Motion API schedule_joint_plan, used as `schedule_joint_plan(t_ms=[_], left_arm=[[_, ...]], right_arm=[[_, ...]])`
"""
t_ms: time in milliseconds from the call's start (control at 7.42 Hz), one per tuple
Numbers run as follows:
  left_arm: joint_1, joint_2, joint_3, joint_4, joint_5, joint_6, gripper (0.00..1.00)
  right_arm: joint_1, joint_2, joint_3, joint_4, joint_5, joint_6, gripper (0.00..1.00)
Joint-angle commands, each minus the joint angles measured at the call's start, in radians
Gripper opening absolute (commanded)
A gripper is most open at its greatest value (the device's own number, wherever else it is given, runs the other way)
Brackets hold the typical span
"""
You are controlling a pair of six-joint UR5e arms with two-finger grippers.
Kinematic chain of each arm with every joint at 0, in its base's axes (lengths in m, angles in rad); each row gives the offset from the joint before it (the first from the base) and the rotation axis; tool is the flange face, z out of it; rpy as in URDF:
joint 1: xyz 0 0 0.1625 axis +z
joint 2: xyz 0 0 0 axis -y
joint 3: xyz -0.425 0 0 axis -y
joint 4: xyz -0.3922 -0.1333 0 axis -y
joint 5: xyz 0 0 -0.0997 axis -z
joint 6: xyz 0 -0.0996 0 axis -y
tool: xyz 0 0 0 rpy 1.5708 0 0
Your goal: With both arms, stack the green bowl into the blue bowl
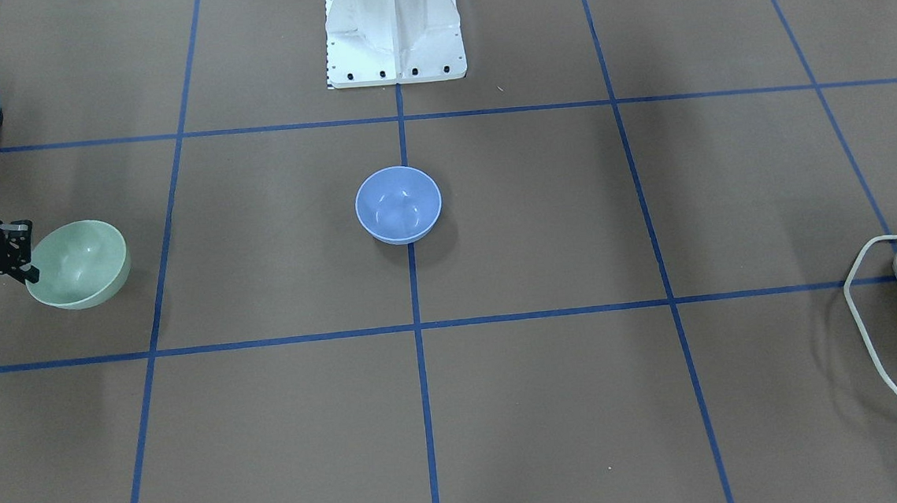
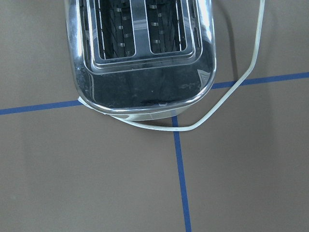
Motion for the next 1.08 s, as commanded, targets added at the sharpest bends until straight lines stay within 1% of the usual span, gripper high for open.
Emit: schedule_joint_plan(t_ms=[0,135,270,404,539,674,809,943], left_arm=[[0.000,0.003,0.001,0.000,0.000,0.000,0.98],[0.000,0.000,0.004,0.000,0.000,0.000,0.98],[0.002,0.003,0.004,0.000,0.000,0.000,0.98],[0.002,0.008,0.004,0.000,0.000,0.000,0.98],[0.002,0.009,0.004,0.000,0.000,0.000,0.98],[0.002,0.009,0.006,0.000,0.000,0.000,0.98],[0.002,0.009,0.007,0.000,0.000,0.002,0.98],[0.002,0.011,0.011,0.000,0.002,0.000,0.99]], right_arm=[[-0.116,0.232,0.003,-0.005,-0.023,0.367,0.00],[-0.201,0.337,0.006,-0.075,-0.096,0.484,0.00],[-0.285,0.448,0.005,-0.215,-0.174,0.538,0.00],[-0.348,0.542,0.005,-0.382,-0.222,0.561,0.00],[-0.402,0.611,0.008,-0.522,-0.279,0.568,0.00],[-0.424,0.663,0.003,-0.564,-0.281,0.616,0.00],[-0.454,0.671,0.003,-0.565,-0.284,0.643,0.00],[-0.474,0.665,0.002,-0.565,-0.307,0.643,0.00]])
